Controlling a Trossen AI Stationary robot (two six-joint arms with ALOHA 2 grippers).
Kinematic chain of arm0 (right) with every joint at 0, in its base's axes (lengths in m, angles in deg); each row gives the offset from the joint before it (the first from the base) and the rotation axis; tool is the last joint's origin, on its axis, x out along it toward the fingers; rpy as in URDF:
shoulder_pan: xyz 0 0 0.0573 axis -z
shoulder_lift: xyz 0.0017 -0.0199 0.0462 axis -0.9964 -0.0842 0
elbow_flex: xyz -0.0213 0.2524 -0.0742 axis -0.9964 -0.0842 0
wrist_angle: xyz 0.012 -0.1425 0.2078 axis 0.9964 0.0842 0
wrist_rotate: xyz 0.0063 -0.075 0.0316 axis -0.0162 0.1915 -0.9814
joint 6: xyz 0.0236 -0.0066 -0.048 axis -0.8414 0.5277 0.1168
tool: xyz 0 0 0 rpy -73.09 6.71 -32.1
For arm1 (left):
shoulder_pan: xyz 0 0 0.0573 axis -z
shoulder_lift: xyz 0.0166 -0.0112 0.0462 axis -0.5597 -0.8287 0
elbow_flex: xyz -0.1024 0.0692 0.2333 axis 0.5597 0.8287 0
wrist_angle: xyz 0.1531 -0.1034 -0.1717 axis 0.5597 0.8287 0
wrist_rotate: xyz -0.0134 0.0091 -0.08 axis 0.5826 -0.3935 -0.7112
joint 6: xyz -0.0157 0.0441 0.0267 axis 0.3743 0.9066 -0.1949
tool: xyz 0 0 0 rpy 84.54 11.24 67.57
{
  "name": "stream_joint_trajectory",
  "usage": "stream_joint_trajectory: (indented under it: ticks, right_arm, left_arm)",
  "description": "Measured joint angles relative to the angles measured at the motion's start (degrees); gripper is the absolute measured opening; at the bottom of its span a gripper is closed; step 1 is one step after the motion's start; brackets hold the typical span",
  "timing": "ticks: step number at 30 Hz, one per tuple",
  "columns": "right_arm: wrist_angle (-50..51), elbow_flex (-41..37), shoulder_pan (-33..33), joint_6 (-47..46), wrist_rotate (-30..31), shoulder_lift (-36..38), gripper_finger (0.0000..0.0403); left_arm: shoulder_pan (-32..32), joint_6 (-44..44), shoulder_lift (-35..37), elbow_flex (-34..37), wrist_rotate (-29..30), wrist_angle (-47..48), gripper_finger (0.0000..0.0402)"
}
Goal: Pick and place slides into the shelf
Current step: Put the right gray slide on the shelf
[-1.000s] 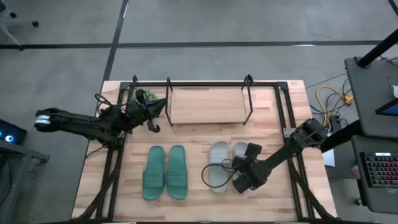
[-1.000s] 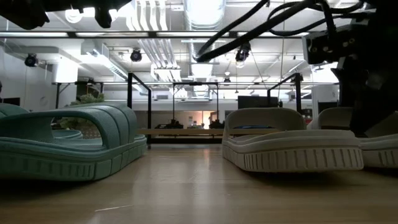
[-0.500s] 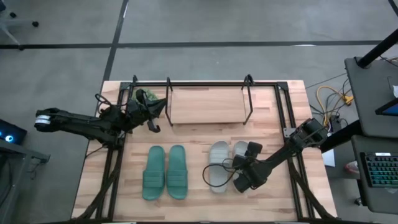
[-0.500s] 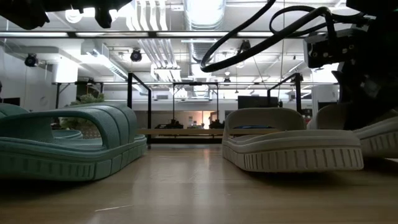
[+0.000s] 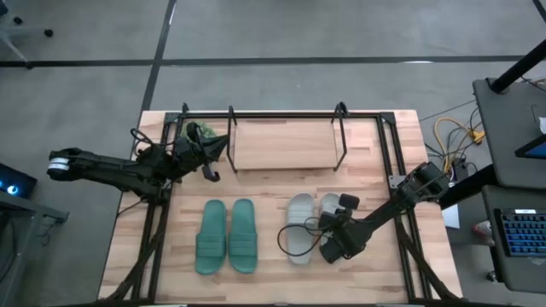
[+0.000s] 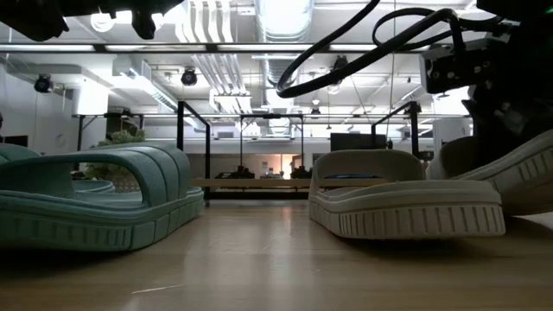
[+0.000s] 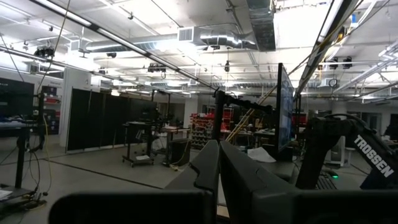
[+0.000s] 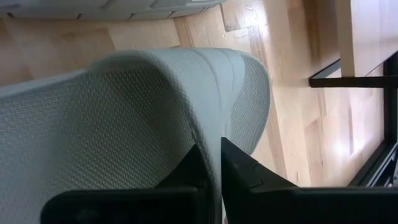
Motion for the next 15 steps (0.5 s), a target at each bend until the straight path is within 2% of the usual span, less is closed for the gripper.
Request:
stream_joint_trajectory:
  ticks: [8, 15]
  right_arm:
    - [3.99, 3.33, -0.02, -0.02, 0.36, 0.11, 0.001]
    - [7.27, 7.99, -0.07, 0.0, 5.67, 0.11, 0.0009]
  left_arm:
    - [-0.01, 0.0, 0.0, 0.0, 0.0, -0.02, 0.0]
    - [0.0, 0.02, 0.0, 0.0, 0.0, 0.0, 0.0]
